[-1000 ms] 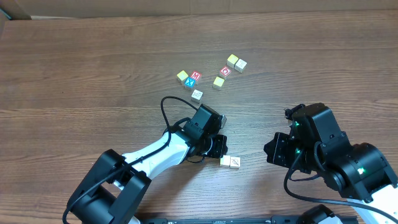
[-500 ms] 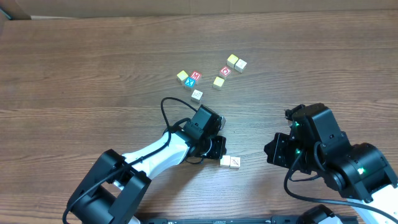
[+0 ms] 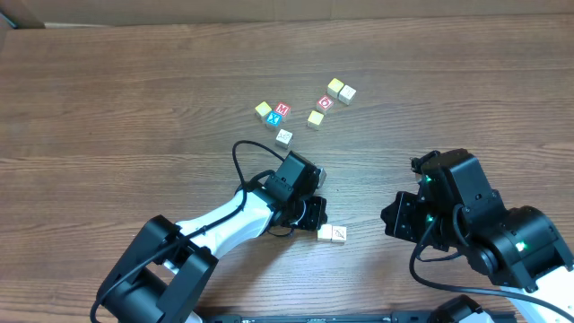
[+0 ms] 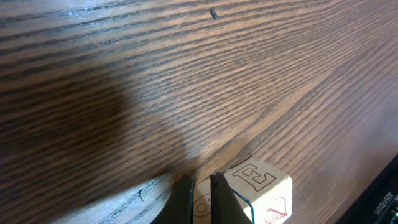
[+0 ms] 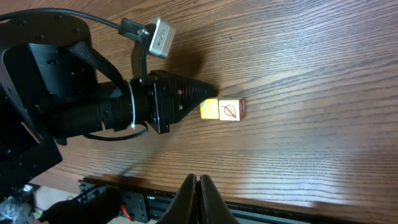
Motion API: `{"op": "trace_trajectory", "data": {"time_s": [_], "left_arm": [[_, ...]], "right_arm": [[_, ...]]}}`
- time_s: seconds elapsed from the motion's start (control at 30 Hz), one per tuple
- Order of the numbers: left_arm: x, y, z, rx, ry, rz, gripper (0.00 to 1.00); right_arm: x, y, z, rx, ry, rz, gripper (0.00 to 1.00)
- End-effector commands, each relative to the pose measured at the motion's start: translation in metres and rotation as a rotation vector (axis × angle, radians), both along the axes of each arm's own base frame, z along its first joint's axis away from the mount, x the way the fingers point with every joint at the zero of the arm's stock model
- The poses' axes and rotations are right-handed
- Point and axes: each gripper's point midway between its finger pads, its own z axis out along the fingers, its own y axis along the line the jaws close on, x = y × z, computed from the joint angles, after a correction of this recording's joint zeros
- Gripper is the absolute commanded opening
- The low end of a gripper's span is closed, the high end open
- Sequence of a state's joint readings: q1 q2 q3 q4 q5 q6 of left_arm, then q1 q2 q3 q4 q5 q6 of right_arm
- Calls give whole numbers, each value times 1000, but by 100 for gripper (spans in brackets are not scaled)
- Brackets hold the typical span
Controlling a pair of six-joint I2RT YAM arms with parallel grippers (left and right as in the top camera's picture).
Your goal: Flip 3 blocks
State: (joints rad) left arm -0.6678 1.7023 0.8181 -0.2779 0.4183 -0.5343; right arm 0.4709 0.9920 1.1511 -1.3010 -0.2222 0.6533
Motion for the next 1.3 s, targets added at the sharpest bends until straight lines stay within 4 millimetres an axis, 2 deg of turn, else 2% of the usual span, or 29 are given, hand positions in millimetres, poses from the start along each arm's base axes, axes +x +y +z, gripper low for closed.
{"op": "trace_trajectory", "data": {"time_s": [0.0, 0.43, 1.27], "left_arm": [[-4, -2, -2, -8, 3, -38, 4], [-7, -9, 3, -53, -22, -120, 4], [-9, -12, 6, -76, -20, -139, 4]], "right_arm": [[3, 1, 13, 21, -40, 2, 4], [3, 1, 13, 23, -38, 3, 4], [3, 1, 13, 23, -38, 3, 4]]}}
